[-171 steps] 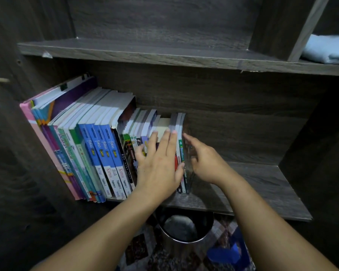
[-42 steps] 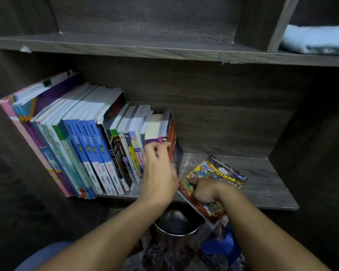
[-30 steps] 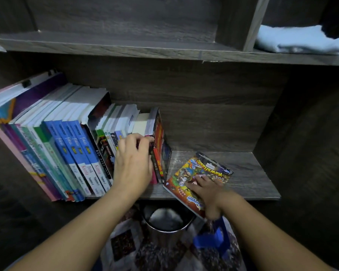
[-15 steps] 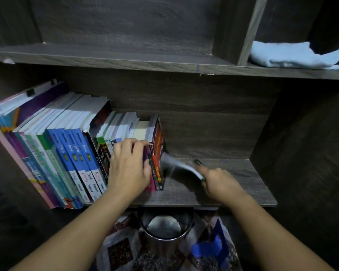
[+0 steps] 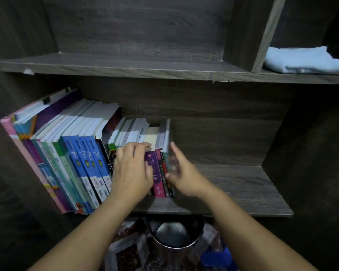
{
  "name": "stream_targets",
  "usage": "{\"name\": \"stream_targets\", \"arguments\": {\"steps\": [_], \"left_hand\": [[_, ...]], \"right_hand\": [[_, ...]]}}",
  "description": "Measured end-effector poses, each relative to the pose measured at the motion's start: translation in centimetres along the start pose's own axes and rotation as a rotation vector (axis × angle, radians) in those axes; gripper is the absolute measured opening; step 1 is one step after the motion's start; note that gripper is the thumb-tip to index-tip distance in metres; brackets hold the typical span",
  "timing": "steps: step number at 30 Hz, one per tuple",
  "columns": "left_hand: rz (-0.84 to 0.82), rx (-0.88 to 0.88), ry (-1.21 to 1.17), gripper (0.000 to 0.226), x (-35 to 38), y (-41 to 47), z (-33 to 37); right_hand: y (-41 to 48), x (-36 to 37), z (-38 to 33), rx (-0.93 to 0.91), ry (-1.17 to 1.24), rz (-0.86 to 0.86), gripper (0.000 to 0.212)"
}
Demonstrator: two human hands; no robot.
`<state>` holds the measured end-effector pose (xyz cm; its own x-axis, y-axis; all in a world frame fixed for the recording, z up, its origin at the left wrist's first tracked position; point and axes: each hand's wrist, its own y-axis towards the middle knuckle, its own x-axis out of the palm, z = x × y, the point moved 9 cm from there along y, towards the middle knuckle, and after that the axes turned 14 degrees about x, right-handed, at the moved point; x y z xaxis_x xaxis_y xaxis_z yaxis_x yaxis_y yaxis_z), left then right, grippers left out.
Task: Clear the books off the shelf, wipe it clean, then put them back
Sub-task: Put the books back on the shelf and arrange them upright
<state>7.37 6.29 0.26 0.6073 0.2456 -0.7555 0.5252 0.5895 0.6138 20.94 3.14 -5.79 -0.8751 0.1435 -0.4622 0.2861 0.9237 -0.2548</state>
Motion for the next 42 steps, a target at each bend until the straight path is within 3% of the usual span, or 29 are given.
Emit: {"name": "stream_targets", "arguments": {"steps": [2, 4, 8, 12, 17, 20, 23, 27, 31, 36, 42], "left_hand": [[-0.020, 0.027, -0.038, 0.042, 0.2, 0.1, 0.2], [-0.010, 0.059, -0.067, 0.042, 0.4, 0.2, 0.7], [0.030, 0.139, 0.072, 0.054, 0.2, 1.6, 2.9], [-0.036, 0.119, 0.233, 0.063, 1.3, 2.5, 3.9], [0.039, 0.074, 0.236, 0.039, 0.7, 1.9, 5.0], [0.055, 0.018, 0.026, 0.033, 0.7, 1.4, 6.1], [-0.037, -0.124, -0.105, 0.043, 1.4, 0.6, 6.3], [-0.214, -0.132, 0.027, 0.098, 3.2, 0.0, 6.3], [-0.276, -0.078, 0.111, 0.085, 1.6, 1.1, 4.4], [-0.493, 0.066, 0.150, 0.072, -3.3, 1.7, 3.3], [-0.539, 0.023, 0.200, 0.073, -6.9, 0.5, 0.9]], "right_hand": [[0.5, 1.2, 0.6, -0.015, -0.066, -0.142, 0.097], [0.8, 0.9, 1.0, -0.012, -0.090, -0.140, 0.090], [0.8, -1.1, 1.5, -0.005, -0.188, -0.015, 0.075], [0.4, -3.6, 2.0, 0.018, -0.315, 0.112, 0.060], [0.8, -5.3, 3.3, 0.066, -0.346, 0.159, 0.056], [0.6, -5.6, 2.7, 0.031, -0.312, 0.197, 0.053], [0.5, -5.0, 2.0, -0.006, -0.300, 0.184, 0.055], [0.7, -3.6, 1.6, -0.054, -0.252, 0.117, 0.062], [0.6, -3.6, 1.2, -0.092, -0.272, 0.187, 0.059], [-0.1, -4.3, -1.2, -0.205, -0.229, 0.310, 0.056], [-0.8, -1.3, -5.2, -0.368, -0.378, 0.300, 0.052]]}}
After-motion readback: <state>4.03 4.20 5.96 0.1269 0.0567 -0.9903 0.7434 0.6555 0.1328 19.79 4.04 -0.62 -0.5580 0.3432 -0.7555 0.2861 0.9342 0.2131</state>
